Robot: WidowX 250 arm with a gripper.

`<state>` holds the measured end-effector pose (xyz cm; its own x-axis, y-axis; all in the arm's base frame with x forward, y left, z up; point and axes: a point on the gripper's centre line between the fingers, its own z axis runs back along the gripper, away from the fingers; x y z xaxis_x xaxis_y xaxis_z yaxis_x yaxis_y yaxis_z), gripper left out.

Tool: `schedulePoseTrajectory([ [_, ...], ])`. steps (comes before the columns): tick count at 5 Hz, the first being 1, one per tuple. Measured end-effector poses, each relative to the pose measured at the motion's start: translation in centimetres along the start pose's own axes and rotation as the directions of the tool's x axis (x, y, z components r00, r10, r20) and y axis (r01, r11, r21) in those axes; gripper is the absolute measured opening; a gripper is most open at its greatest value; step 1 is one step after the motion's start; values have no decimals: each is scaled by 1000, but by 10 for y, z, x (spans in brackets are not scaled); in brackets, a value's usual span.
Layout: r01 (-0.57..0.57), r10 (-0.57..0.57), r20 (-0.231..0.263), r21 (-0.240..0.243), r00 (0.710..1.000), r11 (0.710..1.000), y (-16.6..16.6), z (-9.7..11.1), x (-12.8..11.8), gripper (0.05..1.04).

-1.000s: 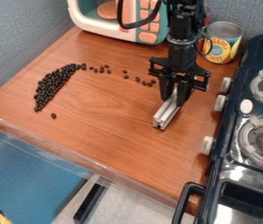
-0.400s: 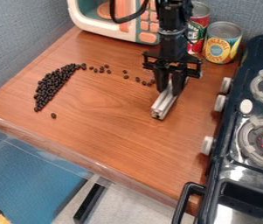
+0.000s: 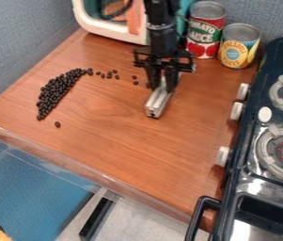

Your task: Sweep into pile

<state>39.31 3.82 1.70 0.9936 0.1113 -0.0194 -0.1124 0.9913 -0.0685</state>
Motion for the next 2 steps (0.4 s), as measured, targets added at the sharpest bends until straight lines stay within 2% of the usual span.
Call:
schedulePoseTrajectory([
  [2, -105, 105, 3, 18, 994, 994, 46, 5, -9, 337],
])
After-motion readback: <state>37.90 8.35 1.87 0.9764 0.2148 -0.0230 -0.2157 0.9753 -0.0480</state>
